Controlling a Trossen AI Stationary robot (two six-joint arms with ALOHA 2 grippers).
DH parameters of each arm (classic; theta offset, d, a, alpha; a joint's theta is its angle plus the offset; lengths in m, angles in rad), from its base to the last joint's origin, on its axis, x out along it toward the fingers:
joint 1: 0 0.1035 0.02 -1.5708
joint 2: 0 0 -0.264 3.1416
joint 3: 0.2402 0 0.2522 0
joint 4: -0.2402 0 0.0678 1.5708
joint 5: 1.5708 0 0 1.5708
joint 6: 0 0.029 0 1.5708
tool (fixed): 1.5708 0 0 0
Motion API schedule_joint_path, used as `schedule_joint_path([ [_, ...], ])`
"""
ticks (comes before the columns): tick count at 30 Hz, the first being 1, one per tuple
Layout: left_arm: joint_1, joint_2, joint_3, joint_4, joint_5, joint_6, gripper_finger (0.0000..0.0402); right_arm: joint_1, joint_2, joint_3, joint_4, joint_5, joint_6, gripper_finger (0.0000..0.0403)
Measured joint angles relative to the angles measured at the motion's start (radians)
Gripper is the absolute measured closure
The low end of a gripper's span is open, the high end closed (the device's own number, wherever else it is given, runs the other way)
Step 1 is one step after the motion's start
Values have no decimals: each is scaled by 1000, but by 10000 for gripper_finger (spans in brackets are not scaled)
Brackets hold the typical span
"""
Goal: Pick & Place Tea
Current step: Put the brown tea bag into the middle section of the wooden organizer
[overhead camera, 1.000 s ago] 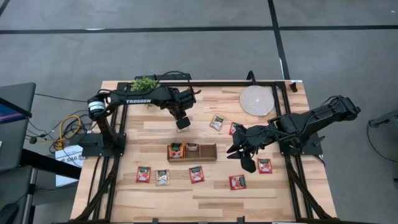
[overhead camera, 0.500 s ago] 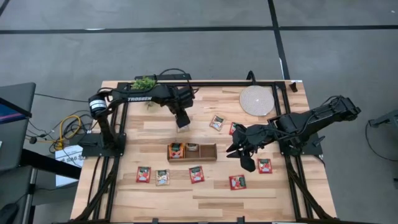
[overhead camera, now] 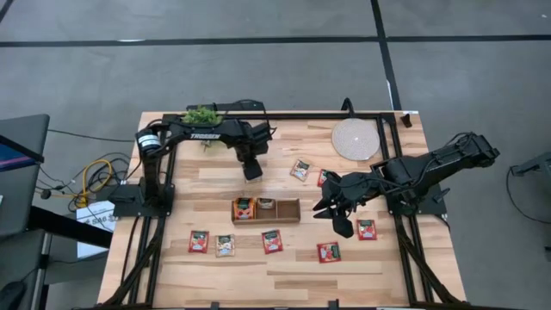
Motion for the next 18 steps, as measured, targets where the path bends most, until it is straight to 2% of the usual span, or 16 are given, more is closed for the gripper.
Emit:
schedule_joint_path([
  [12, 0, 65, 4, 29, -35, 6, 284, 0, 0, 0, 19, 0, 0, 306],
  [18, -1, 65, 3, 35, -36, -4, 308, 0, 0, 0, 20, 2, 0, 306],
])
